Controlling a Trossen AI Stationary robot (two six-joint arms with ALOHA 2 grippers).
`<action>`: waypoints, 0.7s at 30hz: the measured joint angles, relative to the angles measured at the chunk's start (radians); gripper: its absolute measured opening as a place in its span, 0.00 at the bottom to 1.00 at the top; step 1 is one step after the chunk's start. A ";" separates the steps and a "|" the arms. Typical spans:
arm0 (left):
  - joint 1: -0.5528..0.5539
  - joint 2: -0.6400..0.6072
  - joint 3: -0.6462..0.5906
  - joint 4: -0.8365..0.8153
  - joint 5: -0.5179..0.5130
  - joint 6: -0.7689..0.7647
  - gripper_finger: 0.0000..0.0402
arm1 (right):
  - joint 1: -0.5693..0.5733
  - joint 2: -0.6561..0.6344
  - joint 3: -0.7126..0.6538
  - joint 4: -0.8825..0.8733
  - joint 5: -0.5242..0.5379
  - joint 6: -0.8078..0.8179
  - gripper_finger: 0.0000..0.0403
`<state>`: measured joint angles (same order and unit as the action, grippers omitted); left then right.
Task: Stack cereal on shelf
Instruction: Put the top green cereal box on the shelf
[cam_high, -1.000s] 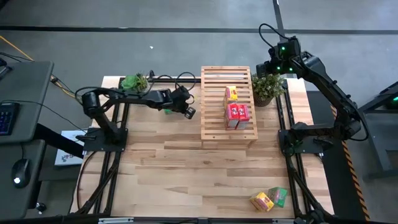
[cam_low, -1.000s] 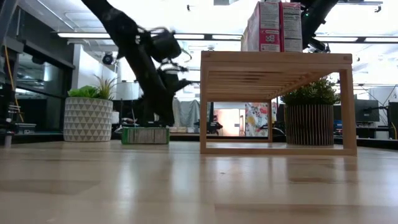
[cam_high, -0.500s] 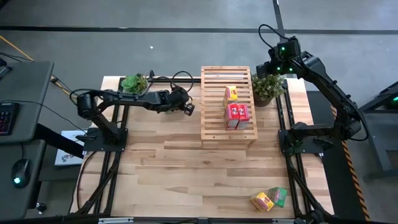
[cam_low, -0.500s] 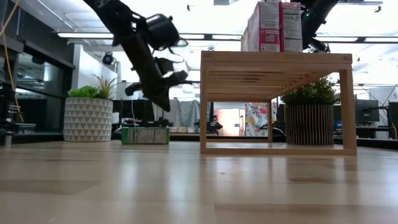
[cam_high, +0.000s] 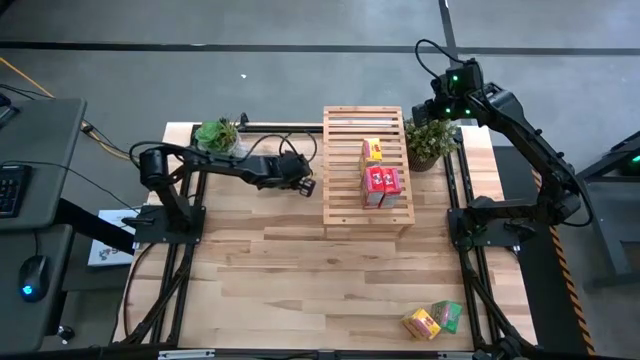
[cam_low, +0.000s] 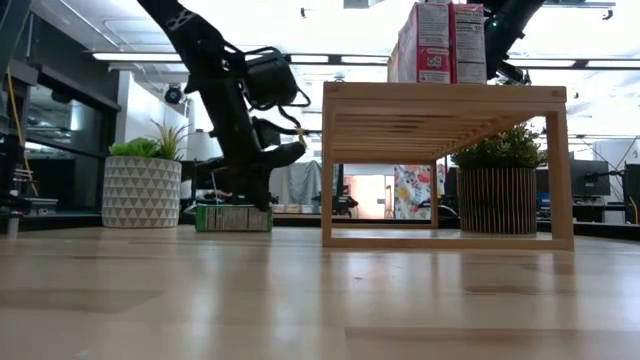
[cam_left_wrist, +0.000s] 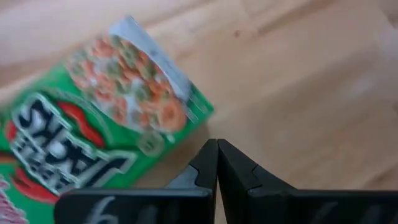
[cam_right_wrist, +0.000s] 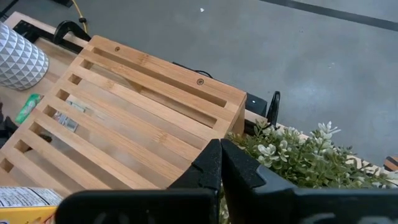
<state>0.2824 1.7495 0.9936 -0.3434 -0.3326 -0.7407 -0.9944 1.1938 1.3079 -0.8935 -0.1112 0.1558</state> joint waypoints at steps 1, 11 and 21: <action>-0.008 0.002 0.000 -0.008 0.010 -0.012 0.00 | 0.000 0.000 0.000 0.000 0.000 0.000 0.00; -0.176 -0.092 0.000 -0.102 -0.069 -0.096 0.00 | 0.000 0.000 0.000 0.001 0.000 0.000 0.00; -0.079 -0.058 0.001 0.069 -0.258 -0.138 0.00 | 0.000 0.000 0.000 0.011 -0.003 0.001 0.00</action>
<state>0.2037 1.6917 0.9942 -0.2749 -0.5903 -0.8791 -0.9943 1.1938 1.3079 -0.8829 -0.1138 0.1567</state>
